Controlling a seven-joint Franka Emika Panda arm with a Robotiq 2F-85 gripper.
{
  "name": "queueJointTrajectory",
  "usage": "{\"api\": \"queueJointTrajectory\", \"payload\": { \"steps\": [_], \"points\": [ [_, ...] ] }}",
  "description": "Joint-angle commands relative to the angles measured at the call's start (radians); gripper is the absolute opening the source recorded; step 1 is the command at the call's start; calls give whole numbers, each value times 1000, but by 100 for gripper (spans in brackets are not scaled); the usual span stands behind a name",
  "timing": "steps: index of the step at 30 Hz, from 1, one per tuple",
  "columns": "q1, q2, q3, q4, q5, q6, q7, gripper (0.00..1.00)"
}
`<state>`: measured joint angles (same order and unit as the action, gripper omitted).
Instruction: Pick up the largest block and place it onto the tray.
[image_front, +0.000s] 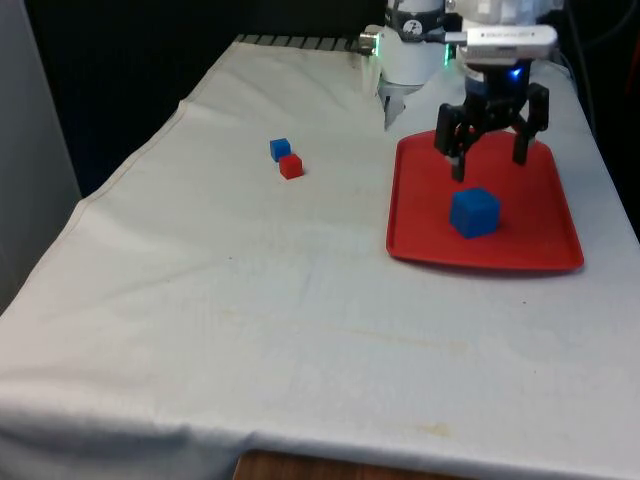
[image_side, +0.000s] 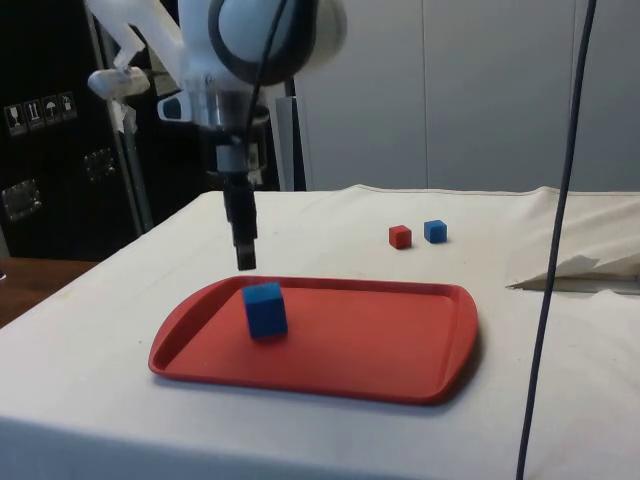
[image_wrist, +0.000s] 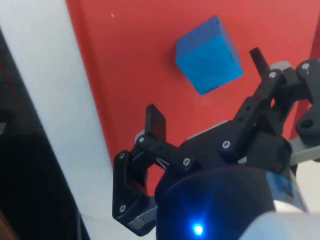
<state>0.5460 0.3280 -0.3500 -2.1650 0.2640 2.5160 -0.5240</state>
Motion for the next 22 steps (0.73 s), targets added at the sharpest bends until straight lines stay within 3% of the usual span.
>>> {"api": "queueJointTrajectory", "payload": {
  "steps": [1,5,8,19,22],
  "points": [
    [5,-10,-10,7,-19,-21,13,100],
    [0,-20,-6,15,-4,-29,0,100],
    [-1,-35,-25,35,-24,-66,3,100],
    [-5,-41,-84,129,-14,-167,-44,100],
    [-1,-40,-95,136,-12,-170,-50,100]
  ]
}}
